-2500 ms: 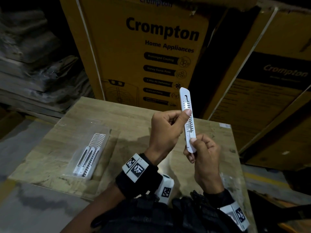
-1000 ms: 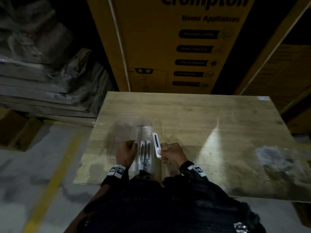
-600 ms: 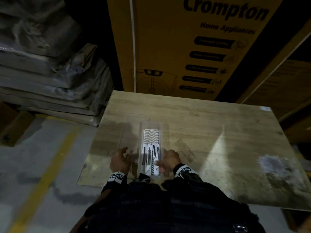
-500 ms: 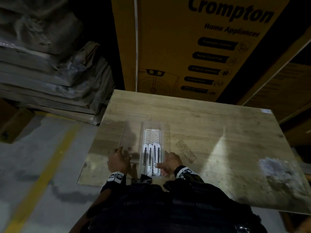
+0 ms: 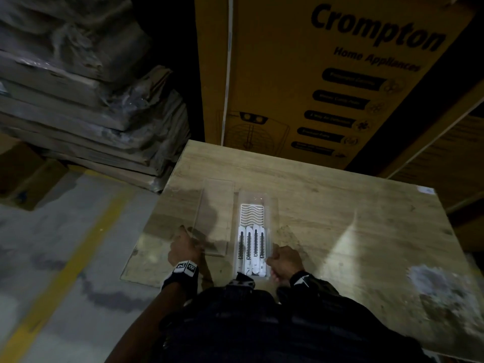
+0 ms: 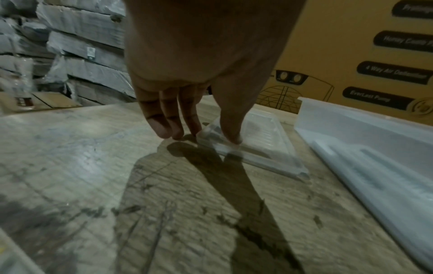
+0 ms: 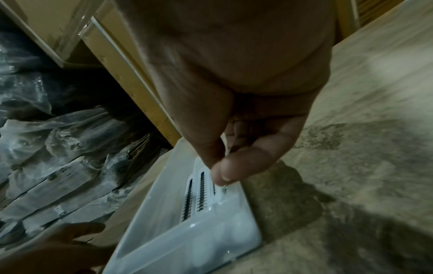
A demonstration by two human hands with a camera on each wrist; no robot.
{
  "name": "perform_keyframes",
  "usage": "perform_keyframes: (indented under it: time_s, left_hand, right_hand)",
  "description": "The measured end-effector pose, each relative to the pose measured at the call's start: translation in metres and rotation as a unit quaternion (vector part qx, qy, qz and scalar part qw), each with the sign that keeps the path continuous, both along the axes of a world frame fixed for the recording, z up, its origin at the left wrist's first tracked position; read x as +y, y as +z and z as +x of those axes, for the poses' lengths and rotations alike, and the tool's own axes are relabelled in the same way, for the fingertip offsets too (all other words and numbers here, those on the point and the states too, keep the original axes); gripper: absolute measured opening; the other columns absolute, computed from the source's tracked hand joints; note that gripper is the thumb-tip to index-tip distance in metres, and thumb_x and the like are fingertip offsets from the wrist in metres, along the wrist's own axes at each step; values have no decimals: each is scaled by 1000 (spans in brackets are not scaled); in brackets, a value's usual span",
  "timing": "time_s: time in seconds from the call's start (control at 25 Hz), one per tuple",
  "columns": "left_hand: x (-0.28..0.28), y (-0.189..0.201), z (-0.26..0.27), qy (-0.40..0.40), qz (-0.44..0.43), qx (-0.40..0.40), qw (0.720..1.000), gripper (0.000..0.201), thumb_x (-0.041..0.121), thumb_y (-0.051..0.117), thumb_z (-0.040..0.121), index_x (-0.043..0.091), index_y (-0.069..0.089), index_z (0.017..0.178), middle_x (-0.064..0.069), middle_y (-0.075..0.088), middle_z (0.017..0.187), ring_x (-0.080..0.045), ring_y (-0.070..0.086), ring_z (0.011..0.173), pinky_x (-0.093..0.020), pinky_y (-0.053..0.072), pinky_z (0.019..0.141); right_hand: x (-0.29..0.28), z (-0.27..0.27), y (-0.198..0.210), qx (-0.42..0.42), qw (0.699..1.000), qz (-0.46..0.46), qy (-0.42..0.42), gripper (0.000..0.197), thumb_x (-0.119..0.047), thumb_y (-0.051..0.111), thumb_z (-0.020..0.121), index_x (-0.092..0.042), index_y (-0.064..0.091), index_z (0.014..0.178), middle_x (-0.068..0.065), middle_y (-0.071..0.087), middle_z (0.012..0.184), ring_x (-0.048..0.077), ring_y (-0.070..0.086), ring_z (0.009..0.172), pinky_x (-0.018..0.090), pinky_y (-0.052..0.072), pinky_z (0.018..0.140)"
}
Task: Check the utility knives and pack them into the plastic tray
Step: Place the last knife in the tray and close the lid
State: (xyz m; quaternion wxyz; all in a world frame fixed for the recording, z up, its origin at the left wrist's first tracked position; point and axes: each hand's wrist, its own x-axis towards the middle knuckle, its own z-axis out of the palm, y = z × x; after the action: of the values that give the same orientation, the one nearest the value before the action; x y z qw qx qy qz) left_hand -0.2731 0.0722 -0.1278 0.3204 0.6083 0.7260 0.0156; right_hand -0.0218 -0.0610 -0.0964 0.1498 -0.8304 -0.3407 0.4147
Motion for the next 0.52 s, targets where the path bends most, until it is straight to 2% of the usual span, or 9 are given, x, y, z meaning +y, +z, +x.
perform_keyframes:
  time_s: [0.08,0.16,0.24,0.36,0.44,0.52]
  left_hand:
    - [-2,-2,2,37,-11,-50,998,84,10,71,87,9,23,155,-25,55,139,-42,58,124,-48,54,96]
    - [-5,-2,8,48,-15,-82,995,66,4,68,86,2,40,146,-27,57,136,-43,60,121,-48,55,97]
    - [-11,5,21,24,-18,-72,997,44,5,65,88,-2,57,131,-27,59,133,-43,60,121,-45,53,98]
    - [-19,26,46,-11,24,-81,996,30,7,60,93,-7,64,120,-31,63,125,-44,61,118,-43,49,95]
    - [-21,40,61,-9,86,-101,991,31,2,57,93,-11,63,120,-34,63,122,-47,60,115,-44,48,94]
    - [-21,51,74,14,140,-127,982,28,2,53,95,-11,61,118,-34,63,118,-47,62,110,-45,48,91]
  right_hand:
    - [-7,18,-4,-13,1000,0,-11,34,-23,70,81,-9,67,51,16,76,68,36,76,71,47,63,71]
    - [-13,33,-7,-24,999,11,-25,27,-24,73,79,-16,65,54,17,78,77,36,76,78,49,62,75]
    - [-19,46,-13,-24,999,23,-31,28,-24,77,77,-24,62,54,17,78,82,36,76,81,48,62,77]
    - [-25,55,-16,-2,998,31,-59,29,-27,82,75,-16,69,52,14,77,70,32,76,73,47,63,74]
    - [-26,55,-11,24,995,42,-82,26,-29,83,75,-9,74,60,12,75,62,29,75,64,45,64,70]
    - [-25,55,1,33,994,43,-99,28,-29,79,81,-6,74,63,9,72,54,26,73,56,38,64,66]
